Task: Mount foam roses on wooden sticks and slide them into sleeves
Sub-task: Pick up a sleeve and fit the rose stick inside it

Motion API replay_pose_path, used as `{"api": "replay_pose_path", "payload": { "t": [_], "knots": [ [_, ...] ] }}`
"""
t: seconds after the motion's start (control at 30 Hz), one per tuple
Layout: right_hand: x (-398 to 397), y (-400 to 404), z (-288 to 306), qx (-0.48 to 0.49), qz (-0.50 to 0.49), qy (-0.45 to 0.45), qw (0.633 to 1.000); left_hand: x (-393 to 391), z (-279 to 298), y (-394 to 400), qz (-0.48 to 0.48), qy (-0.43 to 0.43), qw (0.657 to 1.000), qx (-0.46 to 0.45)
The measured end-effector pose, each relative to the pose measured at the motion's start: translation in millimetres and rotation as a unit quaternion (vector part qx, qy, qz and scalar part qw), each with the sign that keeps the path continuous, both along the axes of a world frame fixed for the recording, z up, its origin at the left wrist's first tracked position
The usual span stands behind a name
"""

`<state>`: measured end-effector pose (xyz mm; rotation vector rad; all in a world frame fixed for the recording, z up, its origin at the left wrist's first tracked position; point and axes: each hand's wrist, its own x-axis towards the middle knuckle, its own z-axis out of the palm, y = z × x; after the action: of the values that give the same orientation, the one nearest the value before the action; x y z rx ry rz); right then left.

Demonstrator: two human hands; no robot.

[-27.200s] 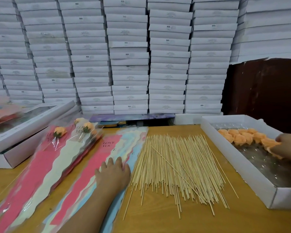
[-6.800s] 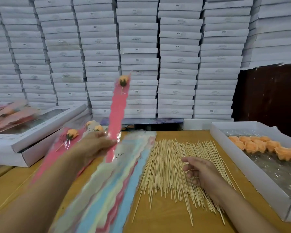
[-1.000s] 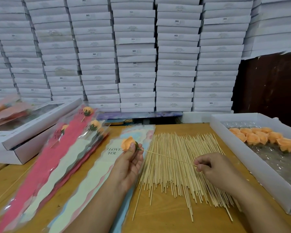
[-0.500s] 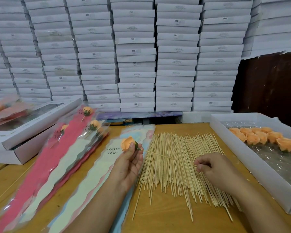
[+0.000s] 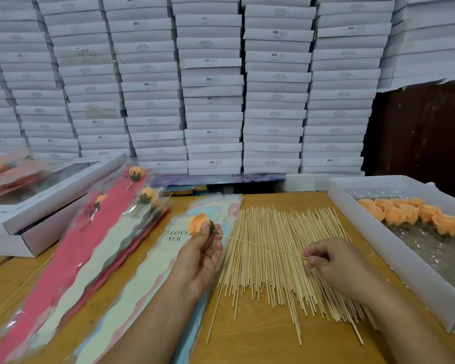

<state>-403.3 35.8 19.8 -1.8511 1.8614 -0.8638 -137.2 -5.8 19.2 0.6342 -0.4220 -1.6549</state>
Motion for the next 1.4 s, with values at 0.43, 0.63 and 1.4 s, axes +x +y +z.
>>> {"api": "replay_pose_path", "payload": {
  "t": [0.43, 0.63, 1.4],
  "knots": [
    [-0.5, -3.0, -3.1, -0.004, -0.003, -0.003, 1.0, -1.3, -1.0, 0.2, 0.005, -0.007, 1.0, 0.0],
    [-1.8, -4.2, -4.8, -0.009, -0.002, -0.002, 1.0, -0.8, -0.3, 0.3, 0.008, -0.005, 1.0, 0.001],
    [-1.2, -3.4, -3.9, -0.008, 0.003, 0.005, 1.0, 0.0, -1.5, -0.2, 0.004, -0.003, 1.0, 0.001]
  ]
}}
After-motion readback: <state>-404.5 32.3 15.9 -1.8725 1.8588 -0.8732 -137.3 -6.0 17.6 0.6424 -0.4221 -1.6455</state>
